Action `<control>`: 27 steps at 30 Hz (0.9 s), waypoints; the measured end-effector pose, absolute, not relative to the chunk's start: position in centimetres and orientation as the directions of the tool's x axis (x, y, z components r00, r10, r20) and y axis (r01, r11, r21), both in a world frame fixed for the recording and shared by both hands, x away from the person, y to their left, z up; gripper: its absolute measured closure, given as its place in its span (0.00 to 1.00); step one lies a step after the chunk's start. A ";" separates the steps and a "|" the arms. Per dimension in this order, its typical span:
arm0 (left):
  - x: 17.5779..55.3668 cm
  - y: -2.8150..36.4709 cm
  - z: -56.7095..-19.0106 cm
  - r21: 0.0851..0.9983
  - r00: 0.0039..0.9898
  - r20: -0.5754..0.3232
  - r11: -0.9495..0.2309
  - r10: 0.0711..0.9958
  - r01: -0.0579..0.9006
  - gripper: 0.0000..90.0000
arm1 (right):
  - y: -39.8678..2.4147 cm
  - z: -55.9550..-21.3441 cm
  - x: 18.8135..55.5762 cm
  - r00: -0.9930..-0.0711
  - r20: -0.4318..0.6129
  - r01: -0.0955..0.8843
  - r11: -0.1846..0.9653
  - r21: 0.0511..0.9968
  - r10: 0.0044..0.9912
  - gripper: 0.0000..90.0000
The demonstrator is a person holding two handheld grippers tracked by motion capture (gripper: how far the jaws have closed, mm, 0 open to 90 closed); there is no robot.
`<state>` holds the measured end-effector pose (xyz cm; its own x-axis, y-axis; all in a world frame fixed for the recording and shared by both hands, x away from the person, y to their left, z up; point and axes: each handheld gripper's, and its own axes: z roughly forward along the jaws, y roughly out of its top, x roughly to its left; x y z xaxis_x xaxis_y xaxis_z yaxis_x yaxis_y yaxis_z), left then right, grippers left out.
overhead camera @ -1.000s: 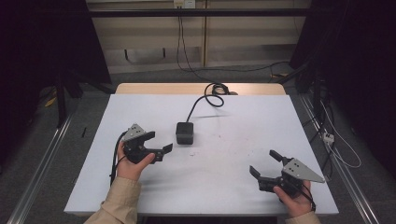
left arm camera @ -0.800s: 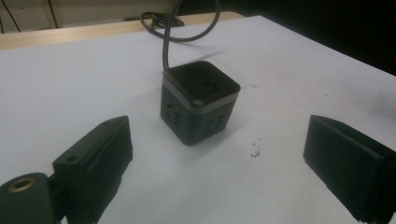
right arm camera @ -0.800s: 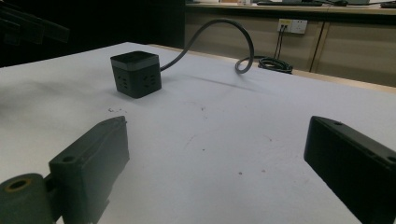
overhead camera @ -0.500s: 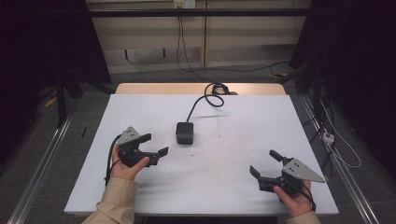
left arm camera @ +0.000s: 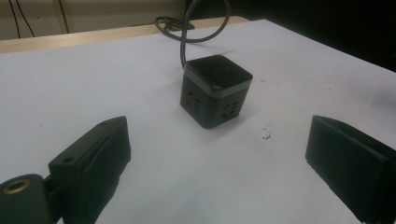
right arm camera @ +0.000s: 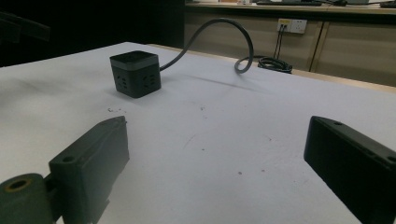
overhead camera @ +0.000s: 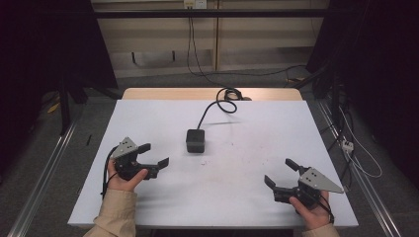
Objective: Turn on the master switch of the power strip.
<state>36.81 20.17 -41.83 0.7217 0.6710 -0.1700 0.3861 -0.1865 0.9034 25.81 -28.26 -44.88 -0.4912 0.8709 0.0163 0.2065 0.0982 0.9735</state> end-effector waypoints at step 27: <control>35.9 22.5 -43.0 0.889 0.712 -0.164 -0.210 0.683 0.406 0.07 | -28.2 -44.9 25.8 -0.494 0.014 0.205 0.100 0.974 0.870 0.07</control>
<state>35.88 22.46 -43.05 0.7120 0.6827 -0.1641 0.4061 -0.2098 0.8894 25.83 -28.18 -44.89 -0.4936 0.8696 0.0142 0.2045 0.1002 0.9737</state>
